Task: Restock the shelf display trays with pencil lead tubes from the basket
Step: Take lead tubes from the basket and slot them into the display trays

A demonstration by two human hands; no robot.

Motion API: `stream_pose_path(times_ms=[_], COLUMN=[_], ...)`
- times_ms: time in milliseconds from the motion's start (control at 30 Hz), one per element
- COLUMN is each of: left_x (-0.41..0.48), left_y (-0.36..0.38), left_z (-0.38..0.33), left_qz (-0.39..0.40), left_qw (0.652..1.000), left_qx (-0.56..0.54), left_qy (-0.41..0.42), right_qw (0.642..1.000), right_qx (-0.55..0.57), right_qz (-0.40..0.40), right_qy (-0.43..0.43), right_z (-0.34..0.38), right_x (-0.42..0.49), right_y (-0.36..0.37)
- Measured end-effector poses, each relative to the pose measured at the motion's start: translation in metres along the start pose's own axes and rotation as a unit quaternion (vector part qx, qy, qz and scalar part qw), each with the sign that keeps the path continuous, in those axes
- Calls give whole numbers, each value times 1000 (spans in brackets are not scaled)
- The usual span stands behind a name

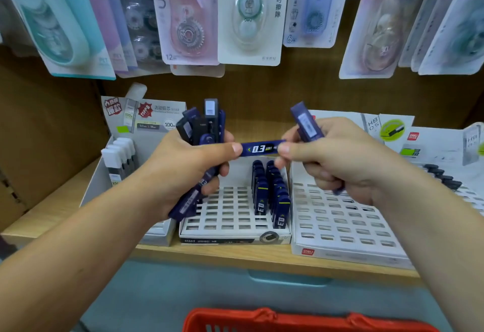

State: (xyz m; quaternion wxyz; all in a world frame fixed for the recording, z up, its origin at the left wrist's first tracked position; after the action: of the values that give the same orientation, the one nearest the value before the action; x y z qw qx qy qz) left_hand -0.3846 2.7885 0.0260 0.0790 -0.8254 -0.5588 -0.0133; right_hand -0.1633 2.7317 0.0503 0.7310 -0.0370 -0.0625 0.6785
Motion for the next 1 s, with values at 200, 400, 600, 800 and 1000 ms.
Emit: stream_pose_path(times_ms=[200, 400, 600, 800, 1000], left_x=[5, -1, -3, -4, 1], left_y=[1, 14, 31, 28, 27], left_z=[-4, -4, 10, 7, 4], left_qz=[-28, -15, 30, 54, 38], left_qw=[998, 964, 942, 939, 918], left_qx=[31, 245, 313, 312, 362], left_qy=[48, 101, 114, 135, 160], right_qw=[985, 996, 998, 978, 964], right_qx=[-154, -84, 25, 176, 242], right_qz=[71, 30, 36, 75, 91], right_qy=[17, -29, 41, 87, 68], right_z=[-8, -14, -27, -31, -28], right_x=[-4, 0, -3, -5, -7], right_y=[2, 0, 0, -1, -4])
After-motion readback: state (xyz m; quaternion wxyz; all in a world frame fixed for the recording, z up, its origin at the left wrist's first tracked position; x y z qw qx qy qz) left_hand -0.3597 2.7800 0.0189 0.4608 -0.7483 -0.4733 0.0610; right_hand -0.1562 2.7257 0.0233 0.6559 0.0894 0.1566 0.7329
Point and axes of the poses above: each hand's wrist, its own x-axis towards the middle knuckle, its own y-axis out of the palm, z = x × y, the point moved 2 cm from there along x, towards the middle knuckle, and after that the axes turned 7 degrees about x, right-handed, at the moved point
